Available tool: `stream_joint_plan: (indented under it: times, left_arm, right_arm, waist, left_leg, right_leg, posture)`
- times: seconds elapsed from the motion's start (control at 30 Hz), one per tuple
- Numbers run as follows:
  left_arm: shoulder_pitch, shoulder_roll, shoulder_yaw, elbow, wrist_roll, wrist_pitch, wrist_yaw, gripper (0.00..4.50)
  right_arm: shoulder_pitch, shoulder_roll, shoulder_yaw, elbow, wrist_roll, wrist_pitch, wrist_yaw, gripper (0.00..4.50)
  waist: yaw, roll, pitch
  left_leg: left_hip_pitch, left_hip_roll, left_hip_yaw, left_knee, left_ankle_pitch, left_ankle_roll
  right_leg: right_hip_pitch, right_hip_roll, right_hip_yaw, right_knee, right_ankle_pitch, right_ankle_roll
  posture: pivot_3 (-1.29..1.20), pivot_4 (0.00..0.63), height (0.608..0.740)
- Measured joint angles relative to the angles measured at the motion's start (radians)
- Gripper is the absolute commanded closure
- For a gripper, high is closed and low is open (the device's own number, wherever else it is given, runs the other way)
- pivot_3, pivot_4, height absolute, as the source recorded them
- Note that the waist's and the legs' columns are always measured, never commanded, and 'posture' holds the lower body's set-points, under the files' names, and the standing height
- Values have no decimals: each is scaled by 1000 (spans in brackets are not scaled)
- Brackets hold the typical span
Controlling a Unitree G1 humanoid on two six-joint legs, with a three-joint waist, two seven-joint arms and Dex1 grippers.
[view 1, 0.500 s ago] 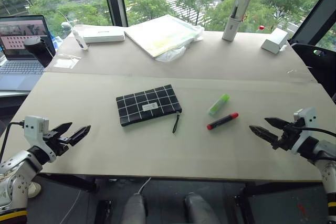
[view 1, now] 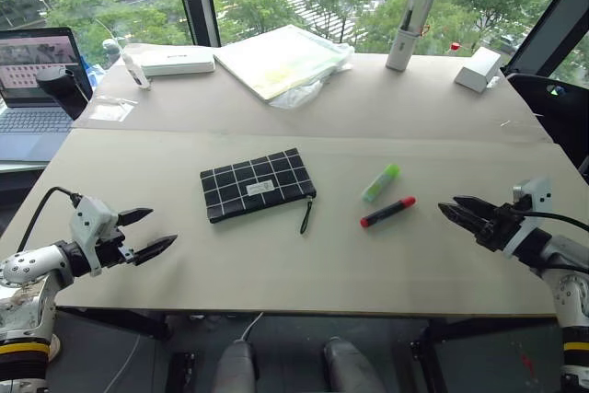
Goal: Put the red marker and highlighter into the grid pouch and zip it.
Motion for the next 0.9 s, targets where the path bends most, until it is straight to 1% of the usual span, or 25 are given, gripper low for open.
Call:
stream_joint_plan:
  times: [0.03, 0.07, 0.1, 0.13, 0.27, 0.33, 0.4, 0.47, 0.5, 0.57, 0.63, 0.7, 0.9]
  left_arm:
    - [-12, 3, -11, 34, 26, -64, -12, 0]
    - [-27, 4, -20, 56, 41, -105, -19, 0]
    - [-47, 4, -31, 70, 55, -138, -24, 0]
    - [-64, 5, -37, 80, 58, -166, -30, 0]
    - [-156, 4, -72, 117, 76, -258, -52, 0]
    - [-209, -1, -107, 149, 96, -313, -71, 0]
    - [-247, -4, -138, 187, 112, -351, -86, 0]
    - [-261, -4, -154, 218, 128, -373, -94, 0]
    - [-282, -4, -170, 275, 148, -404, -101, 0]
    - [-316, -6, -200, 327, 175, -435, -106, 0]
    - [-365, -21, -214, 373, 186, -468, -106, 0]
    - [-391, -31, -218, 396, 186, -483, -105, 0]
    - [-392, -37, -229, 439, 189, -513, -105, 0]
  right_arm:
    - [-9, 0, 0, -38, 32, 31, 7, 3345]
    - [-28, 0, 2, -67, 59, 53, 10, 3680]
    - [-50, 0, 3, -96, 77, 70, 11, 4133]
    - [-74, 1, 8, -120, 97, 87, 11, 4450]
    - [-204, 63, 100, -199, 123, 140, -23, 4450]
    - [-292, 132, 212, -184, 56, 136, -68, 4450]
    - [-353, 173, 309, -141, -28, 108, -101, 4450]
    - [-379, 191, 356, -105, -82, 82, -114, 4450]
    - [-426, 230, 397, -34, -146, 51, -142, 4450]
    - [-484, 288, 453, 44, -215, 29, -183, 4450]
    - [-545, 360, 512, 125, -285, 5, -228, 4450]
    - [-577, 399, 545, 174, -325, -19, -249, 4450]
    - [-602, 434, 576, 289, -409, -60, -262, 4450]
  waist:
    - [2, 0, 0]
    - [2, 0, 0]
    - [2, 0, 0]
    - [3, 0, 0]
    - [3, 0, 0]
    - [1, 0, 0]
    - [1, 0, 0]
    - [2, 0, 0]
    - [2, 0, 0]
    - [2, 0, 0]
    - [3, 0, 0]
    - [5, 0, 0]
    - [2, 0, 0]
  left_leg:
    - [0, 0, 0, 0, 0, 0]
    - [0, 0, 0, 0, 0, 0]
    - [0, 0, 0, 0, 0, 0]
    - [0, 0, 0, 1, 0, 0]
    - [0, 0, 0, 1, 0, 0]
    - [-1, 0, 0, 1, 0, 0]
    - [-2, 0, 0, 1, 0, 0]
    - [-3, 0, 0, 1, 0, 0]
    - [-3, 0, 0, 1, 0, 0]
    - [-5, 0, 0, 1, 0, 0]
    - [-9, 0, 0, 4, 0, 0]
    - [-15, 0, 0, 6, 0, 0]
    - [-15, 1, 0, 7, 1, 0]
  right_leg:
    - [0, 0, 0, 0, 0, 0]
    - [0, 0, 0, 0, 0, 0]
    - [0, 0, 0, 0, 0, 0]
    - [0, 0, 0, 0, 0, 0]
    - [0, 0, -1, 1, 0, 0]
    - [-1, 0, -1, 1, 0, 0]
    - [-2, 1, -1, 2, 0, 0]
    - [-2, 0, -1, 2, 0, 0]
    - [-3, 0, -1, 2, 0, 0]
    - [-6, 1, -2, 3, 0, -1]
    - [-13, 0, -2, 11, 0, -1]
    - [-20, 0, -3, 16, 1, -1]
    - [-20, 0, -5, 17, 1, -1]
  posture:
    - [0, 150, 737]
    - [0, 150, 737]
    - [0, 150, 737]
    - [0, 150, 737]
    - [0, 150, 737]
    - [0, 150, 737]
    - [0, 150, 737]
    - [0, 150, 737]
    - [0, 150, 737]
    - [0, 150, 737]
    - [0, 150, 737]
    - [0, 150, 737]
    - [0, 150, 737]
